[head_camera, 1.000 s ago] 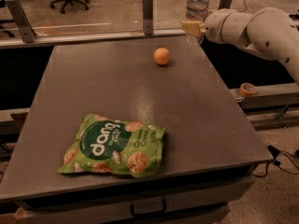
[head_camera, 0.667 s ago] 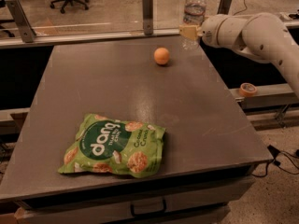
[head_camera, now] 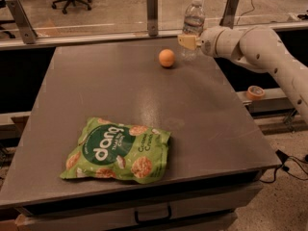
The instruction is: Move water bottle near orange
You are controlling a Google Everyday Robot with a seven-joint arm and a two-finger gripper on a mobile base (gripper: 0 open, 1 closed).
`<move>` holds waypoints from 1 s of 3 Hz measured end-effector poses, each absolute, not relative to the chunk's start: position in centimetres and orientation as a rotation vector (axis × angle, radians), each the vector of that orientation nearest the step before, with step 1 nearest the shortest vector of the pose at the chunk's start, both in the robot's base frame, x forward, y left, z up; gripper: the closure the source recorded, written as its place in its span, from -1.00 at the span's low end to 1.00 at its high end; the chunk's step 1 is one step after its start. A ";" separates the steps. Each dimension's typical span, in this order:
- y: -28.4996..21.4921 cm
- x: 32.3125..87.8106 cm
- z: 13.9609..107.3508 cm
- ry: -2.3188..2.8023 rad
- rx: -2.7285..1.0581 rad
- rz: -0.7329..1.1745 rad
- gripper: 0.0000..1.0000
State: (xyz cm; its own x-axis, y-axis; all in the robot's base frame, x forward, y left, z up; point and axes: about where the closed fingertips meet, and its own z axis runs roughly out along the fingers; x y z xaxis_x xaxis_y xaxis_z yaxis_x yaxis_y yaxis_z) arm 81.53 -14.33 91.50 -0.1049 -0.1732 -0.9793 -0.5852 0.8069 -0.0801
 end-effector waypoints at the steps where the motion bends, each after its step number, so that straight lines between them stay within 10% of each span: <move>1: -13.7 81.8 90.2 1.676 -0.598 0.417 0.19; 3: -13.3 81.8 88.9 1.689 -0.579 0.441 -0.72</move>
Offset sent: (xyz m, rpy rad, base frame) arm 0.0037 0.0090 -0.0309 0.0499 0.0455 0.0130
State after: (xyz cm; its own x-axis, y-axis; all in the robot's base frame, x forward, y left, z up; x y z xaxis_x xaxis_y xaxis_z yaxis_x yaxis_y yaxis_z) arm 81.81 -13.27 88.87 -0.1402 -0.1342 -0.9810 -0.5970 0.8019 -0.0243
